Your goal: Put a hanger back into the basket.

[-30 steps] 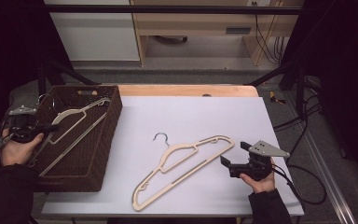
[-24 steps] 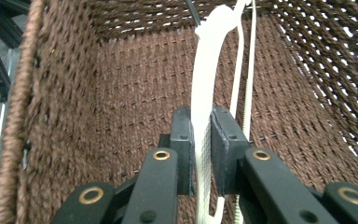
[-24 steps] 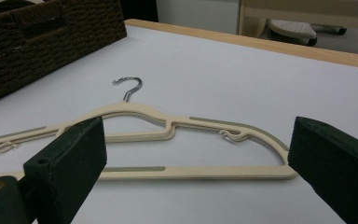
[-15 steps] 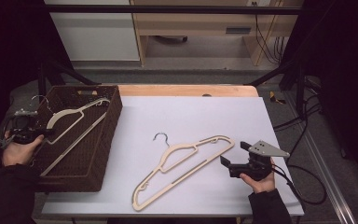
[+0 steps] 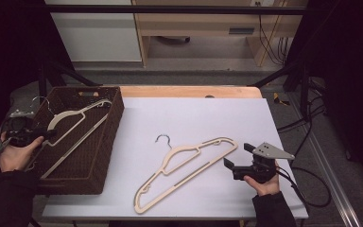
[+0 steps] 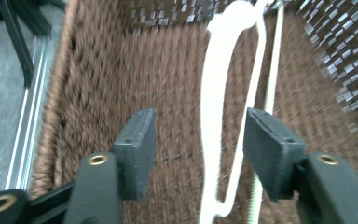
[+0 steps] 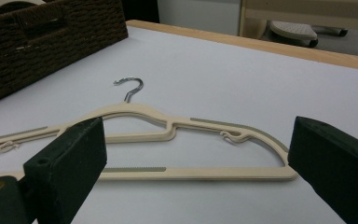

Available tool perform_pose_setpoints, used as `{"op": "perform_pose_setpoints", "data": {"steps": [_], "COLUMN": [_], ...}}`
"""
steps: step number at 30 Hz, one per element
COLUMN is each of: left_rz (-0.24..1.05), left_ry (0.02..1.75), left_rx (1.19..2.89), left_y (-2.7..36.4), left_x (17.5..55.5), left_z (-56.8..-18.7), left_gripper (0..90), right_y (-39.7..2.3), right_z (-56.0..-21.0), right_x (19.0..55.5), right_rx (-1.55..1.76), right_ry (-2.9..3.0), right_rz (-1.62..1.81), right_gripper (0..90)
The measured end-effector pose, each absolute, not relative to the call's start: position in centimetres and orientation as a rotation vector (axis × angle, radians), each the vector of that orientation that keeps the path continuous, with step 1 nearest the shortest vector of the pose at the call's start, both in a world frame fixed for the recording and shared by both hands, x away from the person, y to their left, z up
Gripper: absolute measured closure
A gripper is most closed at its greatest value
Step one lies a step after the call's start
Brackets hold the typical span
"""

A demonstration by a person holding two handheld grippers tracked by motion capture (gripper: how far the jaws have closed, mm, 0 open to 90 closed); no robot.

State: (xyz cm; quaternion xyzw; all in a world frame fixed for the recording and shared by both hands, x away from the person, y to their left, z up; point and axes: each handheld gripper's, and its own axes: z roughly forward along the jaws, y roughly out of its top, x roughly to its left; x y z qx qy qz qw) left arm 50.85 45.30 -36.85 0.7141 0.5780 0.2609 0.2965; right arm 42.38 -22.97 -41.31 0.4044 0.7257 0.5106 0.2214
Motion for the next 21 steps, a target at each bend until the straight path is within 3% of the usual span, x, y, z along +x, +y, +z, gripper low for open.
{"op": "perform_pose_setpoints", "data": {"steps": [7, 21], "left_rz": [0.715, 0.632], "left_ry": [1.380, 1.023], "left_rx": [1.794, 1.701], "left_y": [43.4, 34.9], "left_x": [48.7, 44.5], "left_z": [-34.4, -32.5], "left_gripper": [20.8, 7.6], "right_y": [-23.0, -22.5], "right_z": [-41.1, -40.5], "right_x": [42.3, 42.4], "right_rx": [1.106, 1.101], "right_ry": [2.005, 1.993], "right_rz": [1.419, 1.456], "right_gripper": [4.8, 4.5]}}
